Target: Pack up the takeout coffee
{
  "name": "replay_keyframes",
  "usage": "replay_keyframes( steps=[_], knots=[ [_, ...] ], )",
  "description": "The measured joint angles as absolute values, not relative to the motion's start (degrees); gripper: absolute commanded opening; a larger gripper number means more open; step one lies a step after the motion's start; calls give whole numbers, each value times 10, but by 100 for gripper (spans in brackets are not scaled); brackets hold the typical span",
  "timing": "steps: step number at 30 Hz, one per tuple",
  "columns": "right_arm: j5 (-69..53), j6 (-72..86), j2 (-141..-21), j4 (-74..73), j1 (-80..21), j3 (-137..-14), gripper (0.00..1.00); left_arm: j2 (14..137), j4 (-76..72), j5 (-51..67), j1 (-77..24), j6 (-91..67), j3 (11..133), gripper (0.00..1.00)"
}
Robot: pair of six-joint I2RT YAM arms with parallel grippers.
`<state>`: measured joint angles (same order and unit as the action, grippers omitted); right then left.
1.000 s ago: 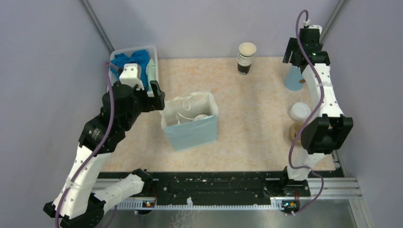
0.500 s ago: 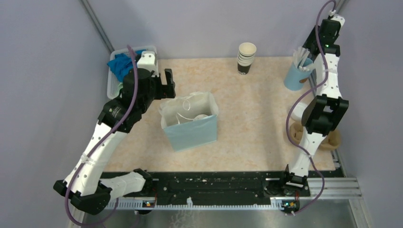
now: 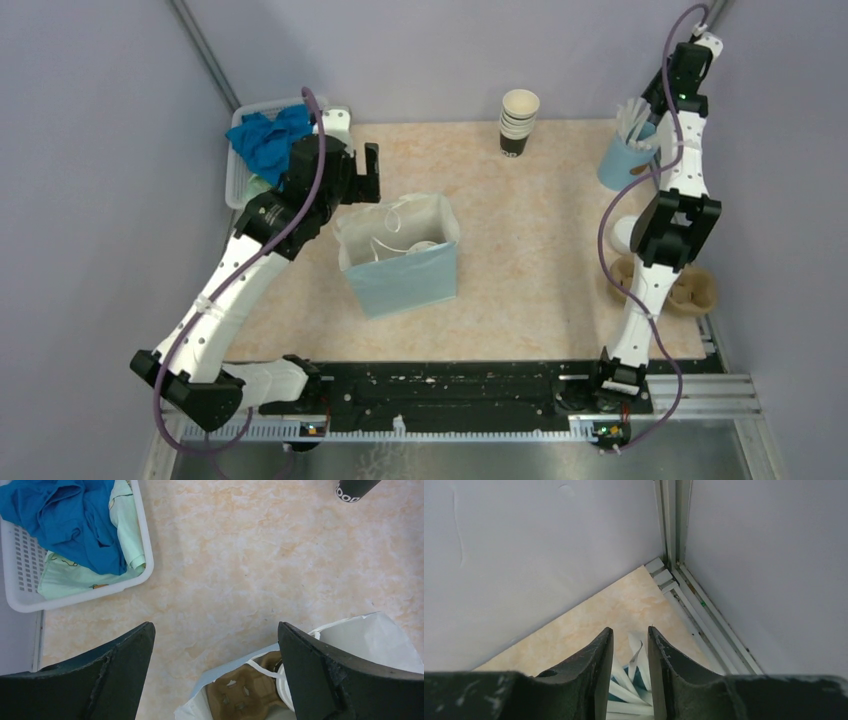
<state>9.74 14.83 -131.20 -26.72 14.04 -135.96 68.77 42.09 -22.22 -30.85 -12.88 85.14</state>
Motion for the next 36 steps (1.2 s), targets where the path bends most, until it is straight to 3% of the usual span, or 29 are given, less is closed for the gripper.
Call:
replay_keyframes(
  steps=[10,22,31,36],
  knots=[
    [107,156,-1338,-260,140,-1377,1,718,419,-227,-303,-100,879,98],
    [130,152,-1303,-285,140,-1414,0,706,434,-210,-297,-88,915,98],
    [76,110,-1040,-303,98,-1315,0,561,448,-189,-297,-98,880,98],
    [-82,159,-837,-259,36,-1181,0,525,447,-176,-297,-109,880,98]
  ],
)
